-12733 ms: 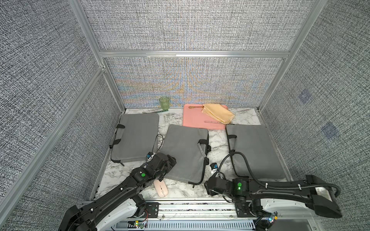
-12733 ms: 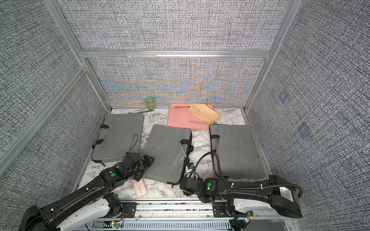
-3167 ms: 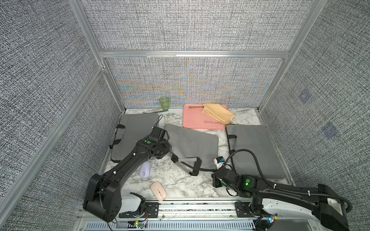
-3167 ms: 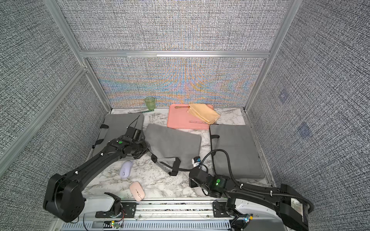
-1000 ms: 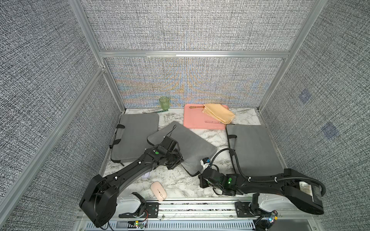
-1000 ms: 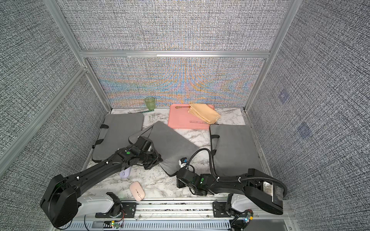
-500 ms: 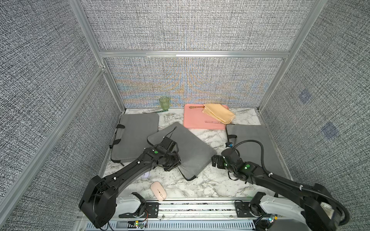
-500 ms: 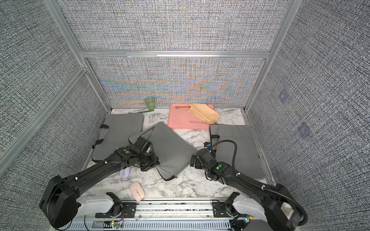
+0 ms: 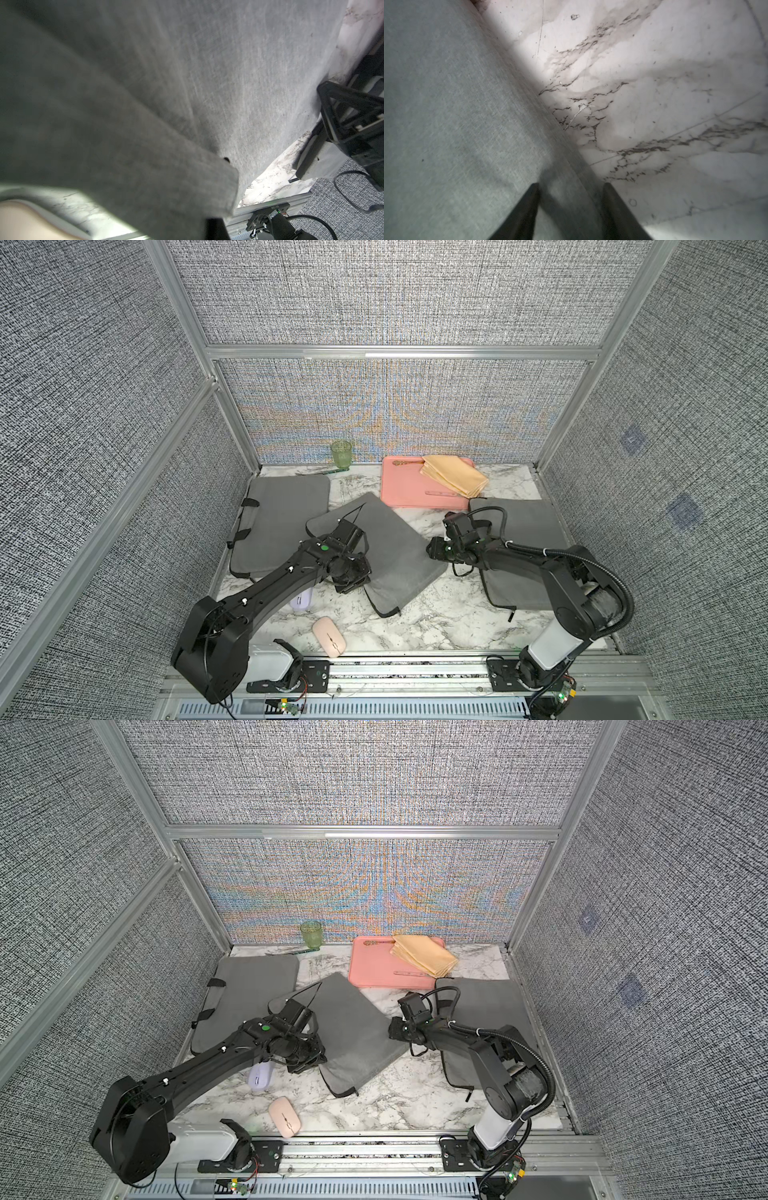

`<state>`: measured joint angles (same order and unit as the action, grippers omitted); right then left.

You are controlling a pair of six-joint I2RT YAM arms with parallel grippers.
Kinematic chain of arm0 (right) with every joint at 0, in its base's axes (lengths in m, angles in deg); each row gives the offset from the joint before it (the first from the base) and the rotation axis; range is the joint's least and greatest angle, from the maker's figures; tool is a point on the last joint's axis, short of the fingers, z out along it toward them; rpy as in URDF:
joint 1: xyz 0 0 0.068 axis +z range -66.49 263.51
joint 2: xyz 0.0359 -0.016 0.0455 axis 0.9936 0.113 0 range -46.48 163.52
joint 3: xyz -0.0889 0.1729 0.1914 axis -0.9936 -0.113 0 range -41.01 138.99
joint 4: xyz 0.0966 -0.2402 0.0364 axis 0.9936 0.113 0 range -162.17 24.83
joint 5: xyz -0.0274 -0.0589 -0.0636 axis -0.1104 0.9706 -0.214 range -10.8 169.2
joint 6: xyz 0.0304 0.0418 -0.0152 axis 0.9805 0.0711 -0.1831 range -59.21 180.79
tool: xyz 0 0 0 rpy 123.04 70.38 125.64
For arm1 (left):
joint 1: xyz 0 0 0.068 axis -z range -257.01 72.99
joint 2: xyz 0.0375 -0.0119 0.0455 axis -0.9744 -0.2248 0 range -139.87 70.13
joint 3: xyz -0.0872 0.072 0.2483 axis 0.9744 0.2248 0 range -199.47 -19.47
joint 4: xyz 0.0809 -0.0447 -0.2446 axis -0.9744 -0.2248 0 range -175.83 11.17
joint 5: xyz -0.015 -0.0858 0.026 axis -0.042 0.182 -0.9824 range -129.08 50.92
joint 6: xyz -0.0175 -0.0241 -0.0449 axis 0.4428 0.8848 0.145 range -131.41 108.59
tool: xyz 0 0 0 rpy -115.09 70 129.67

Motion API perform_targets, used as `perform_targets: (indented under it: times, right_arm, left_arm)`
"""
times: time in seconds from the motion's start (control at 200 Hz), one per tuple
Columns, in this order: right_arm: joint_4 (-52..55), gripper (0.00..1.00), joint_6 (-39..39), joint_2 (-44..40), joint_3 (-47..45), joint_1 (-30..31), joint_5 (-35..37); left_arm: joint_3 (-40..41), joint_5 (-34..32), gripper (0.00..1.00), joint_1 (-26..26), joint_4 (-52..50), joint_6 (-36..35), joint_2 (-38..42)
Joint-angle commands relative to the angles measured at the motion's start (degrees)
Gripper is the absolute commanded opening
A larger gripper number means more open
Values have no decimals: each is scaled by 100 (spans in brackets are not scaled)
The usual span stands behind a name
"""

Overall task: Put the mouse into the laptop bag
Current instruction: Adjust the zippered laptop bag at the center of the board.

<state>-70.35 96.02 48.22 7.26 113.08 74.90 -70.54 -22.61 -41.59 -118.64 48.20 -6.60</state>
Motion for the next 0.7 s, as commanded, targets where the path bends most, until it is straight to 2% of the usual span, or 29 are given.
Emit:
perform_targets:
  times: [0.0, 0.02, 0.285, 0.485, 0.545, 0.615, 0.656, 0.696]
  right_arm:
    - [-25, 5, 93, -186, -328, 23, -409]
    - [-82, 0, 116, -228, -398, 24, -434]
    - [-362, 0, 497, -1185, -1503, 435, -231]
    - [196, 0, 322, -1726, -1303, 456, 16]
    - [383, 23, 278, -1768, -1182, 461, 220]
    - [511, 63, 203, -1687, -1018, 414, 597]
    - [624, 77, 181, -1560, -887, 302, 713]
    - [635, 85, 123, -1394, -760, 158, 620]
  left_arm:
    - [-168, 8, 0, -13, 156, -354, -99]
    - [-178, 9, 0, -23, 166, -369, -113]
    - [-624, 4, 0, -70, 73, -631, -538]
    - [-744, 17, 0, -77, -68, -706, -752]
    - [-667, 4, 0, -87, -88, -736, -731]
    - [-574, -86, 0, -88, -139, -732, -639]
    - [-507, -98, 0, -96, -132, -740, -562]
    - [-477, -124, 0, -93, -179, -750, -488]
